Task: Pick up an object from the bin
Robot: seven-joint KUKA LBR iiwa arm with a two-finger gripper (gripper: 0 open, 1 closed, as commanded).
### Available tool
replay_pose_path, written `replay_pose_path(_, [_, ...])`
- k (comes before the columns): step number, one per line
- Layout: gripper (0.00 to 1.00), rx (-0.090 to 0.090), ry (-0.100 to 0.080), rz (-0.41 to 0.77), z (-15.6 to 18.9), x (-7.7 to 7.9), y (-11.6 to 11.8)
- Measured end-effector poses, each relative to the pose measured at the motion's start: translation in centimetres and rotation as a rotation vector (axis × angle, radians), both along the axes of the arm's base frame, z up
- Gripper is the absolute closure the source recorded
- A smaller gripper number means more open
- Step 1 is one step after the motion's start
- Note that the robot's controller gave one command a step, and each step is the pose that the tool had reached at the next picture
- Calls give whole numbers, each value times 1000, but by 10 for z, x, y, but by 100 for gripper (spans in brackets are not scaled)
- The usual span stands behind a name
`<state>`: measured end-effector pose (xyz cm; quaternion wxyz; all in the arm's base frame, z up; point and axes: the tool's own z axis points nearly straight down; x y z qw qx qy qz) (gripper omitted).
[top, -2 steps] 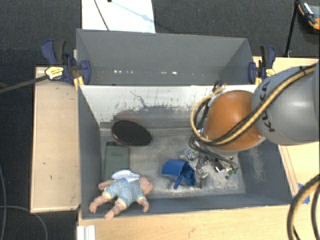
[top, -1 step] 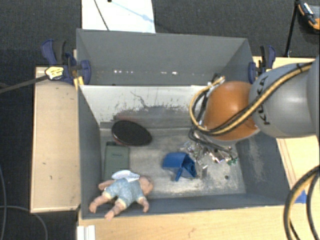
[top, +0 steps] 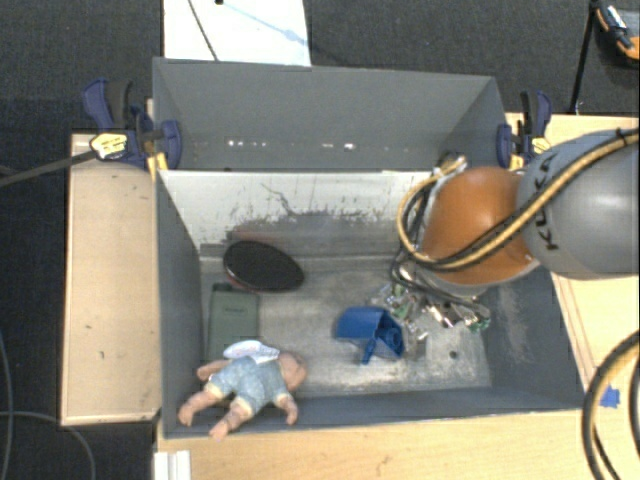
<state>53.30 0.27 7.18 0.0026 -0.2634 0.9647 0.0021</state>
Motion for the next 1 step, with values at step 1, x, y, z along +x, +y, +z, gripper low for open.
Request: replay_pose_path(1, [100, -4, 1, 28, -1, -22, -47])
